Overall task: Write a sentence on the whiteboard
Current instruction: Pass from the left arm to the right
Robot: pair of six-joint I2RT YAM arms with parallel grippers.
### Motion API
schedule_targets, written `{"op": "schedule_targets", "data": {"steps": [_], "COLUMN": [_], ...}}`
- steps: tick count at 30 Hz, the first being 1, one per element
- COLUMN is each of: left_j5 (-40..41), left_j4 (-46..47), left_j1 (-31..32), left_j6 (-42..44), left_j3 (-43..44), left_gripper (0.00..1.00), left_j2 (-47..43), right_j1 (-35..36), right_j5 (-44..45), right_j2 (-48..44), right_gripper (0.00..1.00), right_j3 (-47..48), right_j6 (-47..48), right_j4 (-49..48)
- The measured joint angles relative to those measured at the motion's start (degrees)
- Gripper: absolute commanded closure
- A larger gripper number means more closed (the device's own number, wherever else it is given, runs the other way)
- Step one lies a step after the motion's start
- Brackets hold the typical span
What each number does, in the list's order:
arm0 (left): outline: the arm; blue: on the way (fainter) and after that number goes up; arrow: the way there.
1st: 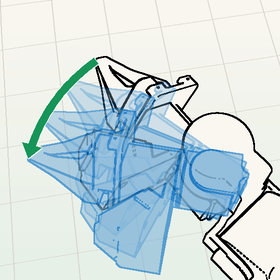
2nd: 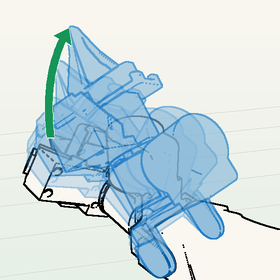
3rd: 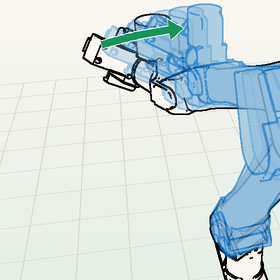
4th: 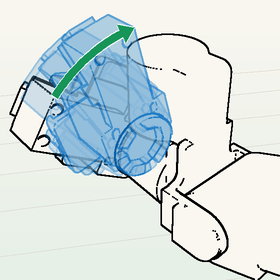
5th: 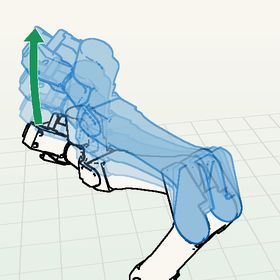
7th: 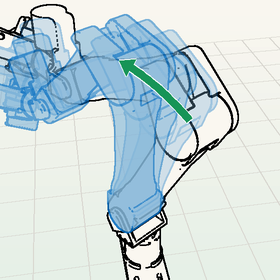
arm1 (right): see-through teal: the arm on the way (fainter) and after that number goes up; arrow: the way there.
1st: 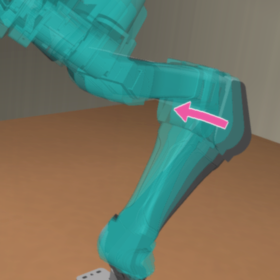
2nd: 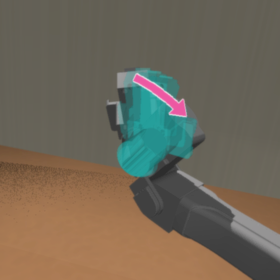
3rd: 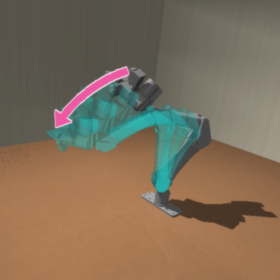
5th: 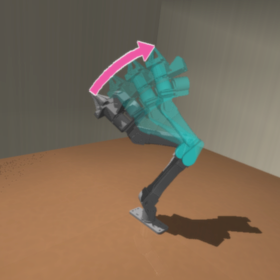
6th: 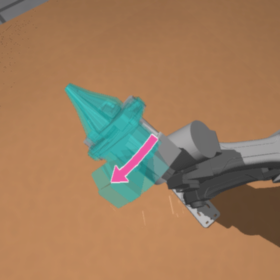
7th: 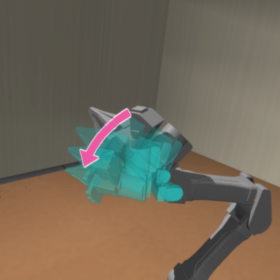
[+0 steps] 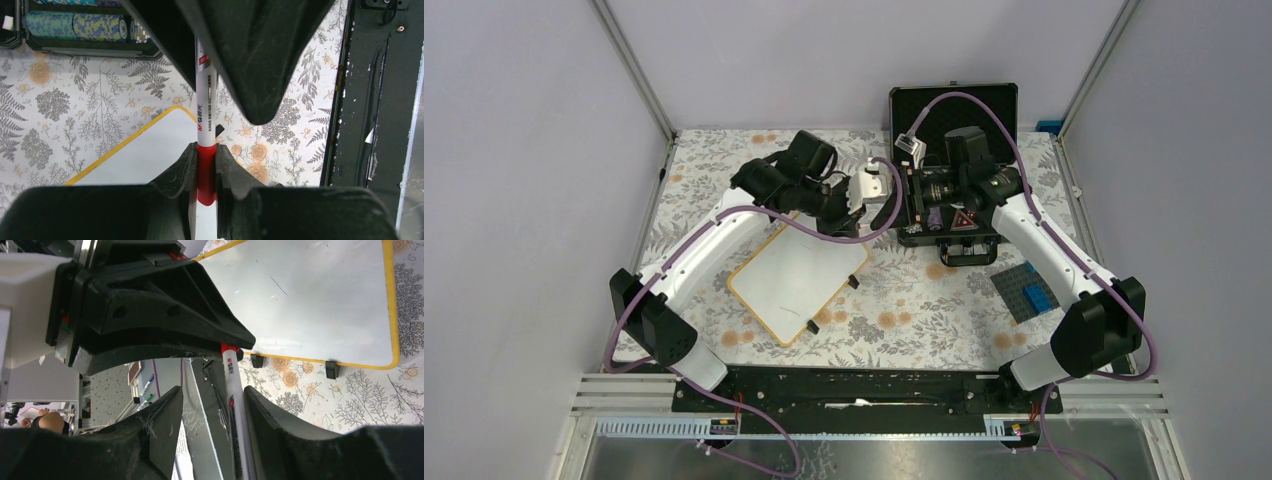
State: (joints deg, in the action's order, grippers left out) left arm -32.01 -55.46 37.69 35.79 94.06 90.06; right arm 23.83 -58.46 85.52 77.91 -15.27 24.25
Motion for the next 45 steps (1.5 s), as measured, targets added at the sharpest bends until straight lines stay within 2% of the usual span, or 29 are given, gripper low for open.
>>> {"op": "schedule_targets", "data": {"steps": [15,26,36,40,42,45], "left_j5": [-0.1,0.5,0.7,0.7,0.7,0.7], "left_j4": [-0.6,-1.9,-2.4,-2.9,-3.0,-3.2], "left_j1": [0.0,1.0,1.3,1.4,1.4,1.5], "left_j6": [0.4,0.4,0.5,0.7,0.9,0.9], "left_j3": [1.6,3.5,3.6,3.6,3.6,3.6], "left_gripper": [1.00,1.00,1.00,1.00,1.00,1.00], "left_j2": [0.1,0.9,1.3,1.7,1.7,1.7], "right_j1": [-0.3,-0.3,-0.3,-0.3,-0.3,-0.3], "right_j5": [-2.2,-2.2,-2.1,-1.2,-0.7,-0.6], "right_j2": [0.4,0.8,0.8,0.8,0.8,0.8], "right_gripper": [0.51,0.49,0.65,0.78,0.76,0.54], "right_j3": [-0.1,-0.1,-0.1,-0.6,-0.7,-0.7], "right_j6": [-0.8,-1.3,-1.7,-1.5,-1.2,-1.0], "right_j4": [0.0,-0.5,-0.7,-0.5,-0.2,0.3]}}
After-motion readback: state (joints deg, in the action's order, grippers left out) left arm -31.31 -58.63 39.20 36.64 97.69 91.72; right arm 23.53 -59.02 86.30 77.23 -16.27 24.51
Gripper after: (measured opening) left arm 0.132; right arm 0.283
